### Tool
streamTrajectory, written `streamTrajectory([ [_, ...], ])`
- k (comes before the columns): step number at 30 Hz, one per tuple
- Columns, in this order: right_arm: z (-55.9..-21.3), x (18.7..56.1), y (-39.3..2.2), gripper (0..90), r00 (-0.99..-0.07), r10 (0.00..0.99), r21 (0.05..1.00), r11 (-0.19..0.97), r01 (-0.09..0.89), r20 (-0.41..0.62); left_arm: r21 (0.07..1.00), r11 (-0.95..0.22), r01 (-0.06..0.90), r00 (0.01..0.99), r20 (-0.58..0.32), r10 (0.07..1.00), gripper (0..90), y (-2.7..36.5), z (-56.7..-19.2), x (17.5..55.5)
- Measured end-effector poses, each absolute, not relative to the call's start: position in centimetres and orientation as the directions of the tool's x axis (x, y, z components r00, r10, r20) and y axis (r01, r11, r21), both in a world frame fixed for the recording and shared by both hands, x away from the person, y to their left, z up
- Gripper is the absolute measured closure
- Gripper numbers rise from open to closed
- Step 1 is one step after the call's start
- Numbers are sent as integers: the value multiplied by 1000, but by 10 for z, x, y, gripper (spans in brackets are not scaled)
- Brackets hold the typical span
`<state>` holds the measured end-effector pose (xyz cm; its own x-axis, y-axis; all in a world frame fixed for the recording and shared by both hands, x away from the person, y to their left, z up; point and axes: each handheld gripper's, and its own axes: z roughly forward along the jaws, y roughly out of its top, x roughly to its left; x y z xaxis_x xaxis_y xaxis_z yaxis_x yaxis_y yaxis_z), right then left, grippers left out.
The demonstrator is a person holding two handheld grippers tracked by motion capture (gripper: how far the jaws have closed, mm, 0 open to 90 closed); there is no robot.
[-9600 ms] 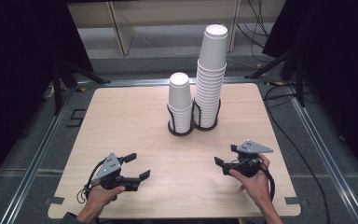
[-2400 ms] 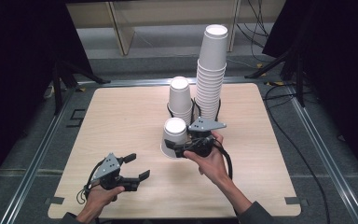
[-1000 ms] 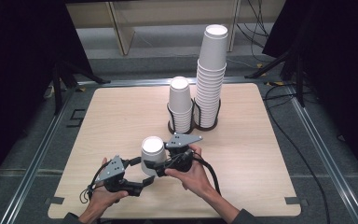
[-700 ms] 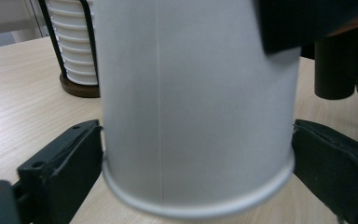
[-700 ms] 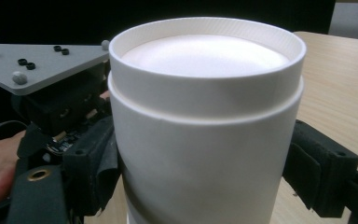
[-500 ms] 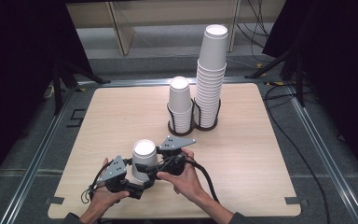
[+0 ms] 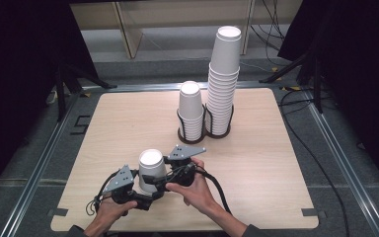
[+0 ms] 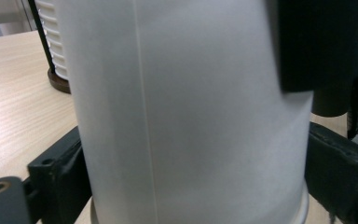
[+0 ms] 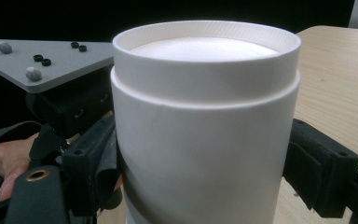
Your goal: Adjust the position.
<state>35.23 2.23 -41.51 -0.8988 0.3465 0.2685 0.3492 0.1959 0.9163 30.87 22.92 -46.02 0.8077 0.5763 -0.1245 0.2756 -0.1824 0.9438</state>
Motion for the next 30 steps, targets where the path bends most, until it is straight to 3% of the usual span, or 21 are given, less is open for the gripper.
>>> streamTrajectory([
  [8, -410, 350, 20, 178, -898, 329, 906, 205, 370, 293, 950, -206, 234, 824, -82, 561, 97, 230, -457, 308],
  [12, -401, 355, 14, 152, -912, 338, 927, 207, 313, 233, 947, -230, 223, 823, -56, 566, 103, 231, -457, 308],
  [19, -385, 358, 4, 153, -917, 329, 922, 232, 311, 227, 938, -282, 203, 823, -7, 569, 106, 229, -456, 306],
  [30, -374, 359, -2, 154, -948, 269, 853, 441, 280, 172, 890, -432, 144, 850, 112, 514, 108, 224, -455, 301],
])
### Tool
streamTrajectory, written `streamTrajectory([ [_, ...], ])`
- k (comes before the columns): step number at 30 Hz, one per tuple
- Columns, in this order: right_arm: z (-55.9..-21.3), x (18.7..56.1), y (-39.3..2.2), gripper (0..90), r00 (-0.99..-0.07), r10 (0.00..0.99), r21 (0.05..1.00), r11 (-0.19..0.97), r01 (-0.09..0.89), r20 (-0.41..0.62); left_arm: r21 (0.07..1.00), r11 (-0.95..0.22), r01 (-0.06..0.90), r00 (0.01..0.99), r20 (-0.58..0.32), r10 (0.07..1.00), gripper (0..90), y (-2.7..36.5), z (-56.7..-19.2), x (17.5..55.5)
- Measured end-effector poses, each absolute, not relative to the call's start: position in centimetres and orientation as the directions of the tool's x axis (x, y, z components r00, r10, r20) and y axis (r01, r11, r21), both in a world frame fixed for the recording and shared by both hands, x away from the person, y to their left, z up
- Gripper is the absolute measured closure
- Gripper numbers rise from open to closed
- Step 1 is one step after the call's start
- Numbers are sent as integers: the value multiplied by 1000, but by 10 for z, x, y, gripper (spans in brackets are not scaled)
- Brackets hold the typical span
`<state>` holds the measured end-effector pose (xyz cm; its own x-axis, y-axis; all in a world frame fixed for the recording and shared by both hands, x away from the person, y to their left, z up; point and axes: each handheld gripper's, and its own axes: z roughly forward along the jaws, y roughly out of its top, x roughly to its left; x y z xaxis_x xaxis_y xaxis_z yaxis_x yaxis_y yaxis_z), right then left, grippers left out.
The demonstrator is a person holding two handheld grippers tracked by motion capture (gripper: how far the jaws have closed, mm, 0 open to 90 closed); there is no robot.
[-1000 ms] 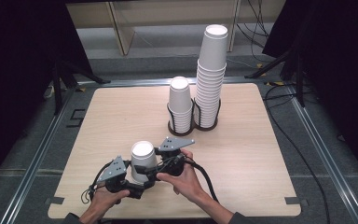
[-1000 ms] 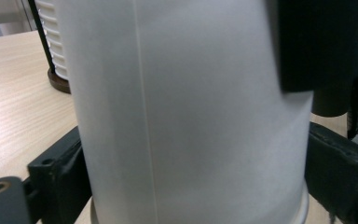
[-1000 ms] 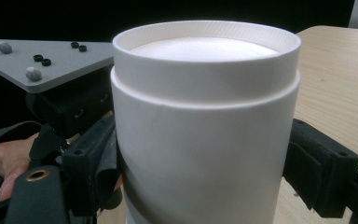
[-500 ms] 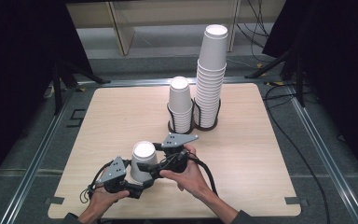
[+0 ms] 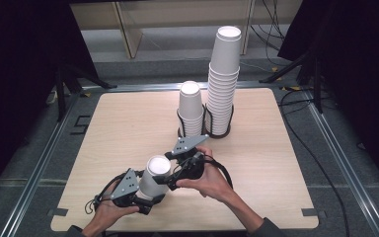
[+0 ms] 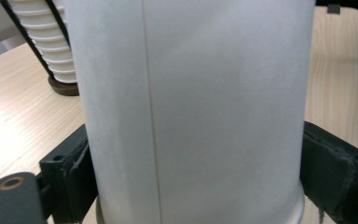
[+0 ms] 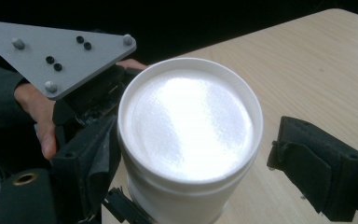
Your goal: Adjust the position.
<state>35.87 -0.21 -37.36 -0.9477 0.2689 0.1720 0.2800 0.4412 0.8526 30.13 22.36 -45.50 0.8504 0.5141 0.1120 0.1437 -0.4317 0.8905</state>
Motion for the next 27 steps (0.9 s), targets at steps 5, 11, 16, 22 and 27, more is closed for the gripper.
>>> streamTrajectory([
  [5, -376, 356, 2, 156, -962, 245, 826, 512, 234, 120, 871, -475, 124, 869, 135, 476, 108, 219, -458, 300],
  [11, -381, 353, 8, 156, -972, 209, 788, 579, 208, 102, 831, -549, 91, 881, 190, 433, 109, 215, -460, 297],
  [16, -385, 349, 12, 187, -968, 209, 744, 624, 239, 136, 825, -560, 74, 891, 197, 408, 109, 213, -461, 296],
  [22, -386, 350, 12, 222, -978, 168, 753, 627, 200, 121, 821, -569, 52, 892, 218, 396, 95, 214, -462, 298],
  [27, -384, 353, 8, 230, -980, 163, 772, 605, 193, 118, 855, -516, 54, 880, 204, 430, 66, 215, -463, 296],
])
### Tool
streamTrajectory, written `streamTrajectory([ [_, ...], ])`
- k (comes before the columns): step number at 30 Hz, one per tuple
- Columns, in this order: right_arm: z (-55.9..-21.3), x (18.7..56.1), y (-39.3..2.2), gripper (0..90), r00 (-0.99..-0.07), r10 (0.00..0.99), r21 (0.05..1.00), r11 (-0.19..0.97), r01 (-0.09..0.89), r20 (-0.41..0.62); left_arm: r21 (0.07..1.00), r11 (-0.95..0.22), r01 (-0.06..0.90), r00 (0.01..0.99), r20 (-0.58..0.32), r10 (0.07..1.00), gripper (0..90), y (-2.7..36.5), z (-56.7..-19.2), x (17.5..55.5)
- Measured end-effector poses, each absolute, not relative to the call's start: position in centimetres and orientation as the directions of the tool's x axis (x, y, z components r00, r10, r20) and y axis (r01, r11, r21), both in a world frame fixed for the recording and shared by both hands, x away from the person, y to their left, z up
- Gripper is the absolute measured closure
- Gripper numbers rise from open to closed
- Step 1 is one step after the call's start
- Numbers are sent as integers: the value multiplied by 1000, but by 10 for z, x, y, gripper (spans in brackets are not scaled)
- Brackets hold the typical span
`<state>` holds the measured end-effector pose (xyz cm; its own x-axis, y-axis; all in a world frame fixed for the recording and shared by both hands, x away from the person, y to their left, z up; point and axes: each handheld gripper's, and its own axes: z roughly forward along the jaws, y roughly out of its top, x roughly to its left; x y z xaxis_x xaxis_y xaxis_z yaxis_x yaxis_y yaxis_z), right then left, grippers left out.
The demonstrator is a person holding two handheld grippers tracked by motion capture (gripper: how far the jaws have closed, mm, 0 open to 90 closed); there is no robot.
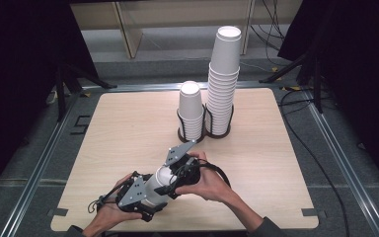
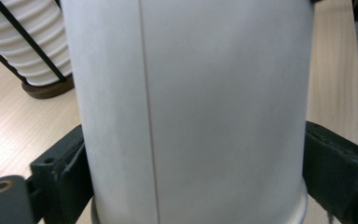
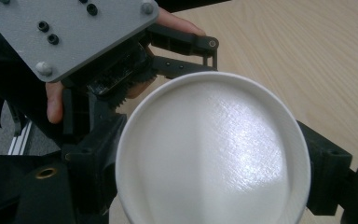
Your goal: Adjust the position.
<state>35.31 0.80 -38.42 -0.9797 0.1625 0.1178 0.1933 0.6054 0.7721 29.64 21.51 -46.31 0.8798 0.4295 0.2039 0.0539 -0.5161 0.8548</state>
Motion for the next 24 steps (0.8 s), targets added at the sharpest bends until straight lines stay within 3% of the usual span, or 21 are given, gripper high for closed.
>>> streamTrajectory([
  [3, -381, 354, 1, 232, -967, 185, 779, 575, 250, 173, 890, -453, 47, 879, 179, 442, 62, 217, -461, 296],
  [11, -376, 362, -12, 234, -965, 187, 820, 514, 254, 181, 948, -313, 52, 867, 113, 486, 92, 223, -455, 297],
  [14, -375, 365, -18, 235, -960, 228, 820, 510, 260, 163, 969, -239, 54, 851, 81, 519, 151, 228, -453, 299],
  [15, -375, 368, -24, 235, -942, 267, 817, 484, 313, 203, 973, -224, 61, 847, 69, 528, 132, 230, -452, 299],
  [20, -374, 376, -38, 235, -922, 305, 832, 426, 355, 237, 984, -167, 60, 838, 41, 544, 146, 234, -450, 301],
  [21, -375, 381, -39, 235, -943, 279, 861, 418, 291, 183, 983, -169, 68, 836, 36, 547, 146, 236, -449, 300],
  [22, -373, 378, -42, 235, -918, 310, 842, 399, 363, 249, 985, -159, 66, 836, 32, 548, 145, 236, -448, 300],
  [24, -373, 381, -45, 235, -920, 297, 855, 375, 359, 256, 990, -124, 63, 840, 14, 543, 145, 235, -449, 301],
])
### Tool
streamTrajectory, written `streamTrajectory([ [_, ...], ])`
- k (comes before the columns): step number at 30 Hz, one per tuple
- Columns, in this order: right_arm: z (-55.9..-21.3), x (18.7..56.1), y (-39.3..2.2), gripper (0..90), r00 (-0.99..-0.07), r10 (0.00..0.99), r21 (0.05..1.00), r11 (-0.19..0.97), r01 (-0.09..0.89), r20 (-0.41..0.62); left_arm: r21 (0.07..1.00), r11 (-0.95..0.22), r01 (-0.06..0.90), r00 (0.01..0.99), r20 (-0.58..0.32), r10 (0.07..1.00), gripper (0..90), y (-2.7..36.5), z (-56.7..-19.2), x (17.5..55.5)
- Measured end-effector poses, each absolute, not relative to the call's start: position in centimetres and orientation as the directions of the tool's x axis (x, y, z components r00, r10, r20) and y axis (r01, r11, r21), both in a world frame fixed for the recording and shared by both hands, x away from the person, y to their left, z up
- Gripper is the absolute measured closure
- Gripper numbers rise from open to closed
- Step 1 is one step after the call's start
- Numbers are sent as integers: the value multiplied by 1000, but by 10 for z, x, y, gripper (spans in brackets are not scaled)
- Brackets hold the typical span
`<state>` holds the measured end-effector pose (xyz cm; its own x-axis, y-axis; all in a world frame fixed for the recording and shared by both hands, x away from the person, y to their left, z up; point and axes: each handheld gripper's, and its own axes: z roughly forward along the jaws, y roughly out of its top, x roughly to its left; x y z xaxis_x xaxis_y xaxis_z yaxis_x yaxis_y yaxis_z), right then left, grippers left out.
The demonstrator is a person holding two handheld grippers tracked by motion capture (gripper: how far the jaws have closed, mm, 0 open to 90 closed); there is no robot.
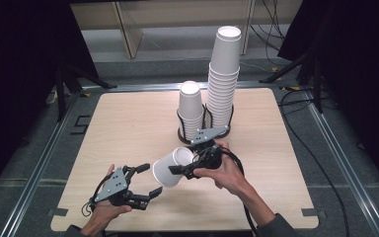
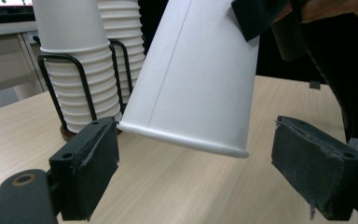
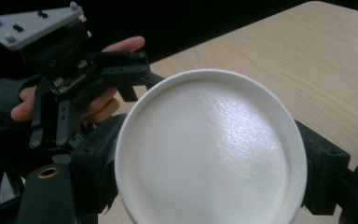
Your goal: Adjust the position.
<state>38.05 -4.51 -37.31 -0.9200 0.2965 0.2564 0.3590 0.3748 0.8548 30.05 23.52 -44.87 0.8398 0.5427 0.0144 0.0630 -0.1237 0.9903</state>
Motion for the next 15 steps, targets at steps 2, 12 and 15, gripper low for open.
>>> streamTrajectory([
  [2, -373, 382, -47, 236, -922, 293, 861, 367, 352, 252, 989, -130, 65, 835, 17, 550, 145, 236, -448, 300],
  [12, -374, 382, -46, 237, -920, 217, 871, 308, 382, 326, 992, -105, 74, 834, -4, 551, 126, 236, -447, 300],
  [15, -376, 381, -43, 238, -919, 197, 869, 305, 389, 342, 989, -122, 83, 837, -2, 547, 100, 235, -448, 300],
])
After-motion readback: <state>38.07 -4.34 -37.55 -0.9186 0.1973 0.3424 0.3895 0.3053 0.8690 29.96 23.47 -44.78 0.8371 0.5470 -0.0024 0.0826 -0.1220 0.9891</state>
